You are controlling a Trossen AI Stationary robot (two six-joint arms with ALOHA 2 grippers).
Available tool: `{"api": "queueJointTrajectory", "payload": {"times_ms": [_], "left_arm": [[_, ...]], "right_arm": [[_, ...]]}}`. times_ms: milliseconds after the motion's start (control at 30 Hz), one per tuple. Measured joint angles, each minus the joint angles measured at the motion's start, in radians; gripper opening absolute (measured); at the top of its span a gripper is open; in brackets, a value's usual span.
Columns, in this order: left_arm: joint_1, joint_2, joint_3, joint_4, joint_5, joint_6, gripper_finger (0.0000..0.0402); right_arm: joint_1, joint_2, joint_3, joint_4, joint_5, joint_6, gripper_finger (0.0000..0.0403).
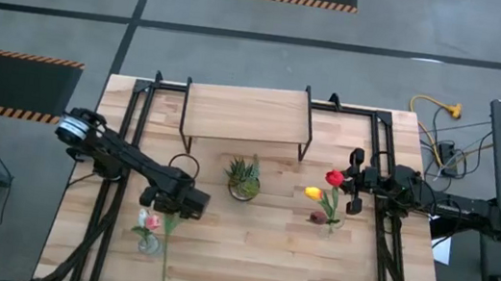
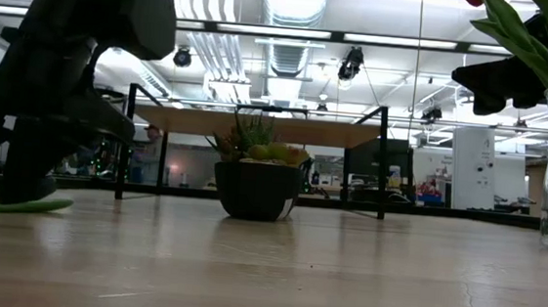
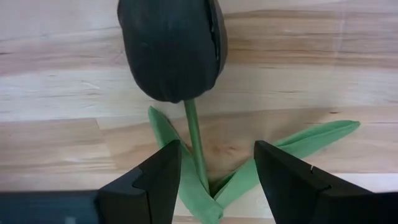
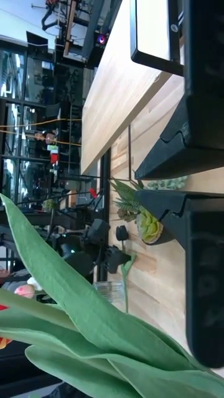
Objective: Pick and place flowers into a vace then onto a shelf
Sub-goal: Put the black flower into the left transparent vase
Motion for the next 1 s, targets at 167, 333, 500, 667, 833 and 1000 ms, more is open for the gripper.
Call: {"api": "queueJointTrajectory", "payload": {"times_ms": [167,333,500,667,833,1000], "left_arm": [[0.0,0.0,-0.018,0.009,0.001,0.0,0.0187],[0.0,0.001,-0.009,0.014,-0.008,0.096,0.0144],[0.0,0.004,0.019,0.017,-0.029,0.14,0.0073],[0.0,0.006,0.034,0.012,-0.047,0.186,0.0011],[0.002,0.007,0.076,0.015,-0.136,0.249,0.0002],[0.002,-0.003,0.156,0.016,-0.161,0.333,0.0001]], "right_arm": [[0.0,0.001,0.0,0.0,0.0,0.0,0.0028],[0.0,0.001,0.0,0.0,0.0,0.0,0.0028],[0.0,0.001,0.0,0.0,0.0,0.0,0.0028],[0.0,0.0,0.0,0.0,0.0,0.0,0.0028],[0.0,0.0,0.0,0.001,0.0,0.0,0.0028],[0.0,0.0,0.0,0.002,-0.001,0.0,0.0028]]}}
